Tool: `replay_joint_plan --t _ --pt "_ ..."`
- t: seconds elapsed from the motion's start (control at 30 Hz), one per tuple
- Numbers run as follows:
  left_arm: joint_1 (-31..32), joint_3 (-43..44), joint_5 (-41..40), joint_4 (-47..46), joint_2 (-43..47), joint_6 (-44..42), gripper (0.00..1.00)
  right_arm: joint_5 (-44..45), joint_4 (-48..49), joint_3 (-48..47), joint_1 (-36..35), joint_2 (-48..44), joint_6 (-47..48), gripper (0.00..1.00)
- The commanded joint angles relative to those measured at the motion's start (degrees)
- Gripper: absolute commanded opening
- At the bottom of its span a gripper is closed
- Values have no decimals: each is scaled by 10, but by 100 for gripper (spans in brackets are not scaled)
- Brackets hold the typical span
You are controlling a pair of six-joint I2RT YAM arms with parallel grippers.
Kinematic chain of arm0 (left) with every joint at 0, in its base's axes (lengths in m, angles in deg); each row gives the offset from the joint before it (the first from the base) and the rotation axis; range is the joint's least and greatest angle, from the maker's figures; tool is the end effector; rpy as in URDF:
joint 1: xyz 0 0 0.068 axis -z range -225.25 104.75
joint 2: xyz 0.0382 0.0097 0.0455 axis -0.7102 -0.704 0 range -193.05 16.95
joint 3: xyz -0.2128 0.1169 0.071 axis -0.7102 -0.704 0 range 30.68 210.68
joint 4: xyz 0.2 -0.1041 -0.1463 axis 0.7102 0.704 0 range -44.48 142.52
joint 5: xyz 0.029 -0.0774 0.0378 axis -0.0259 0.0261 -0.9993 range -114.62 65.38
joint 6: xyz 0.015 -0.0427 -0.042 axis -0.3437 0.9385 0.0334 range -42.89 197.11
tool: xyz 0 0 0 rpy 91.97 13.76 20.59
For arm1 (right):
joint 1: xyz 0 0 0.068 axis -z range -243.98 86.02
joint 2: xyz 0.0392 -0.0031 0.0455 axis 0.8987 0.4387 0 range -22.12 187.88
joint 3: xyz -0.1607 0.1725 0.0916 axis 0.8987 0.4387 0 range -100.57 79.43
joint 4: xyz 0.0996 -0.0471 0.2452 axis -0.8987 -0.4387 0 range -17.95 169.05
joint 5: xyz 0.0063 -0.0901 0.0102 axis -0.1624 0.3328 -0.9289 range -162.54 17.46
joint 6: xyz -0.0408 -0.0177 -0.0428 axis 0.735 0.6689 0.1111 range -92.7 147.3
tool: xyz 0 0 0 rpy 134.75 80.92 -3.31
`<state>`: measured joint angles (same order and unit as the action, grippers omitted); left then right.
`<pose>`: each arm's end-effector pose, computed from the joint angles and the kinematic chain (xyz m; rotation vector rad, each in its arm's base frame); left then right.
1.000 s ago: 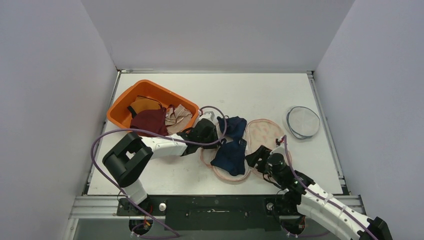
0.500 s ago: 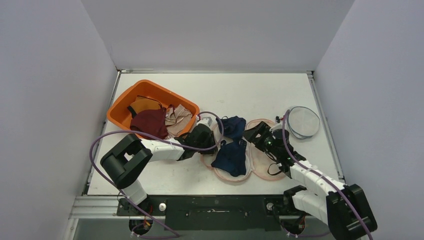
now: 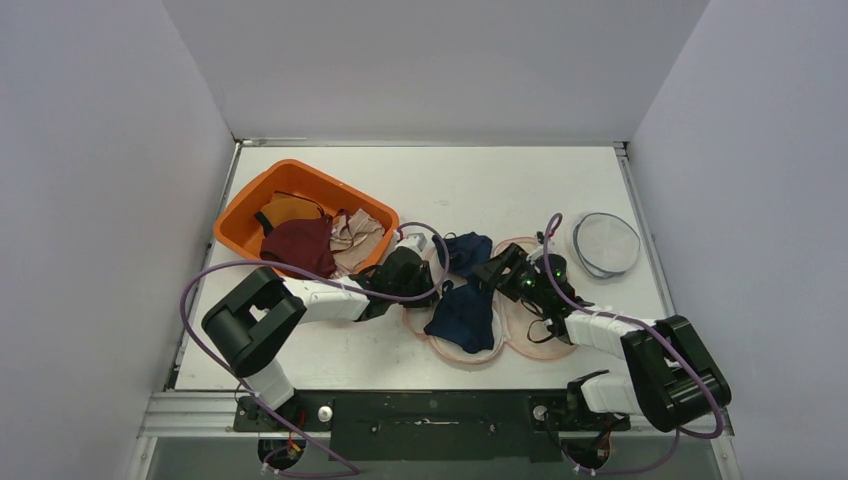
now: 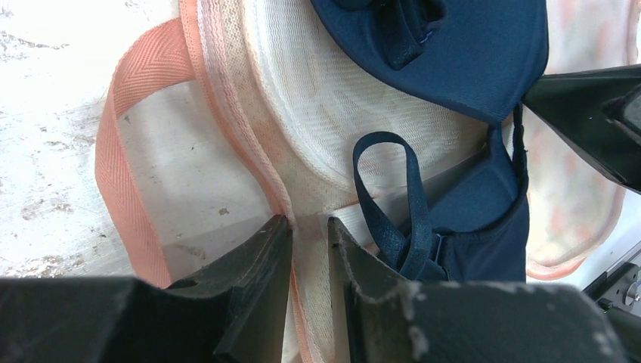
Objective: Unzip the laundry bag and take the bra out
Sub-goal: Pick up the bra from the laundry bag.
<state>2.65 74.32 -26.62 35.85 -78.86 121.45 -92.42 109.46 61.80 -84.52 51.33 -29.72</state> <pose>0.2265 -0.2483 0.1114 0.0571 2.4402 -0.7446 0.2273 0.1022 0.1208 0.4550 2.1554 1.1659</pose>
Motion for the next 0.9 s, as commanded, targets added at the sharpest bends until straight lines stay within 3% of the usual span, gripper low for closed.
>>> replay_joint_plan --t 0.0,0.43,0.63,0.77,0.87 --pt "0 6 11 -28 -11 1 22 -11 82 -22 4 18 11 64" --pt "1 17 12 -24 -20 -4 22 -62 144 -40 4 103 66 58" --pt "1 22 14 -17 -21 -6 22 -80 181 -30 4 120 65 37" --pt "0 23 14 -13 -16 -7 22 -80 182 -23 4 99 79 16" --pt "1 22 14 -9 -8 -7 22 -78 162 -23 4 68 105 7"
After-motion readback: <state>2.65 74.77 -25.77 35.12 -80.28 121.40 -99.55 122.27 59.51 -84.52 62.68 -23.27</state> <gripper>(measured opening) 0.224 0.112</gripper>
